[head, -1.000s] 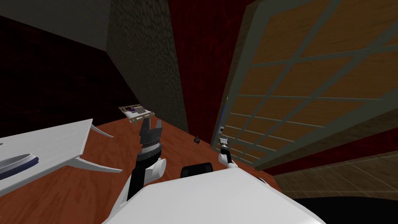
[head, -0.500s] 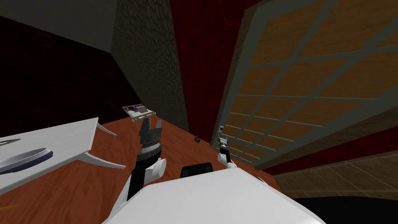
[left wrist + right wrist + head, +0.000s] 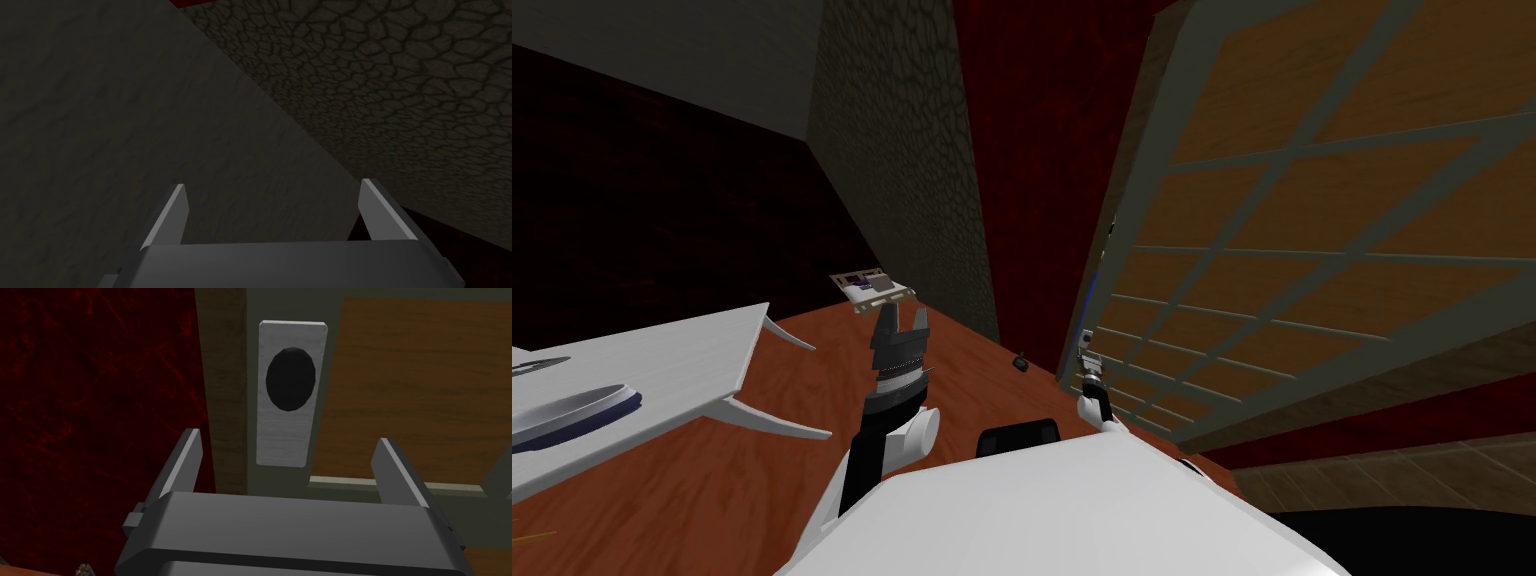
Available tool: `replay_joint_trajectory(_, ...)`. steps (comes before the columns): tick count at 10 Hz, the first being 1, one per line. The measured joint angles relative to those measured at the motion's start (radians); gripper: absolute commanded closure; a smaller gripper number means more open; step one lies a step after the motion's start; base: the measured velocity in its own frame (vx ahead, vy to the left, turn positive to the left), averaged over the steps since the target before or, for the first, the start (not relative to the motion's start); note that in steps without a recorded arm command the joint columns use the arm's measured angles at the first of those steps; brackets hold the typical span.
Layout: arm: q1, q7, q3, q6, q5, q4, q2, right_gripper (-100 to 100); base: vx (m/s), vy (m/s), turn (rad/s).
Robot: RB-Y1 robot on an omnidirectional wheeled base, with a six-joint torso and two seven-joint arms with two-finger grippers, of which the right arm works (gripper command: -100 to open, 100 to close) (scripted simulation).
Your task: Pull the door open
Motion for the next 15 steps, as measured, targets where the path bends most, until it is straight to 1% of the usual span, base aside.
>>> replay_joint_trajectory(1,-0.001,-0.02,0.002,-0.012,0.0,0.02,-0.013,-100,0.143,-0.008,0.066)
replay_joint_trajectory(2,0.008,-0.041,0.002,-0.016,-0.001,0.024,-0.032,-100,0.143,-0.009,0.058)
replay_joint_trajectory(3,0.0,-0.071,0.005,-0.03,-0.001,0.062,-0.053,-100,0.136,-0.003,0.027)
replay_joint_trajectory(4,0.015,-0.084,0.004,-0.028,-0.002,0.047,-0.064,-100,0.072,0.001,-0.003)
replay_joint_trajectory(5,0.023,-0.084,0.003,-0.02,-0.003,0.033,-0.066,-100,0.115,-0.01,0.049)
replay_joint_trajectory(6,0.029,-0.1,0.004,-0.022,-0.003,0.041,-0.082,-100,0.181,-0.034,0.066)
replay_joint_trajectory(7,0.043,-0.123,0.005,-0.021,-0.005,0.037,-0.105,-100,0.201,-0.028,0.042)
replay_joint_trajectory(8,0.05,-0.143,0.006,-0.024,-0.005,0.043,-0.12,-100,0.087,-0.011,0.0)
replay_joint_trajectory(9,0.051,-0.147,0.006,-0.026,-0.005,0.044,-0.121,100,-0.018,0.002,-0.009)
replay_joint_trajectory(14,0.049,-0.142,0.008,-0.022,-0.004,0.044,-0.118,100,-0.014,0.003,0.006)
replay_joint_trajectory(15,0.05,-0.142,0.008,-0.022,-0.004,0.044,-0.118,100,-0.123,0.017,0.058)
